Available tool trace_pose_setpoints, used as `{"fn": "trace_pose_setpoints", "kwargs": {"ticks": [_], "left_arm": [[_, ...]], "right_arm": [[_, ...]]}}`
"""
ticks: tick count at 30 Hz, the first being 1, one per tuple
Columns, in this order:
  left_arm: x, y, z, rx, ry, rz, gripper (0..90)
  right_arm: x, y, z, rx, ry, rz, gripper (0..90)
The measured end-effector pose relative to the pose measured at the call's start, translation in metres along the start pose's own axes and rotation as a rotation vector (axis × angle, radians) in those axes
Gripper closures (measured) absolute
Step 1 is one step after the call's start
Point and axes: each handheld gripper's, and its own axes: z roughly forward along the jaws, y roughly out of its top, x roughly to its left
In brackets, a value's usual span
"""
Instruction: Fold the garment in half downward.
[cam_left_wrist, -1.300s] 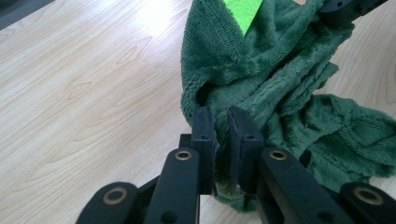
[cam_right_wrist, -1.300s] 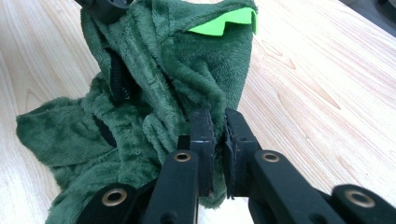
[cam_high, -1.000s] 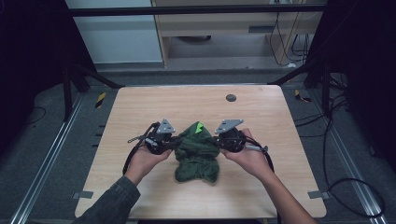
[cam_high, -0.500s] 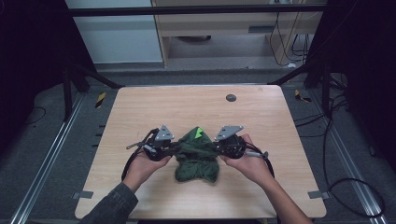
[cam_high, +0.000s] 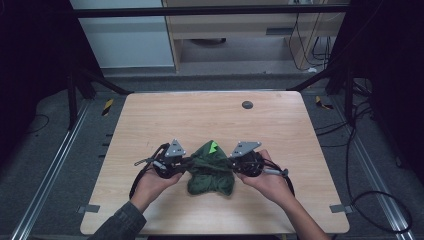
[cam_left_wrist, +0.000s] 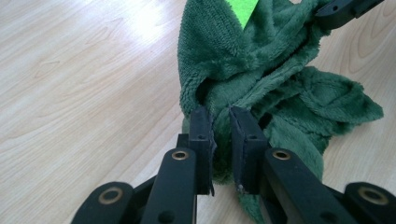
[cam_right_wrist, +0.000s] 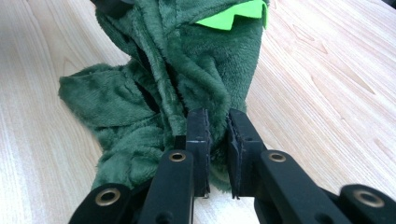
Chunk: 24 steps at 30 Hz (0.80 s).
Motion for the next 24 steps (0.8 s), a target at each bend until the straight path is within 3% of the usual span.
{"fn": "trace_pose_setpoints", "kwargs": {"ticks": [24], "left_arm": [[-0.0082, -0.0063, -0.0042, -0.014, -0.004, 0.009, 79.3]], "right_arm": [[0.0106, -0.0043, -0.0075, -0.014, 0.004, -0.016, 78.8]]}}
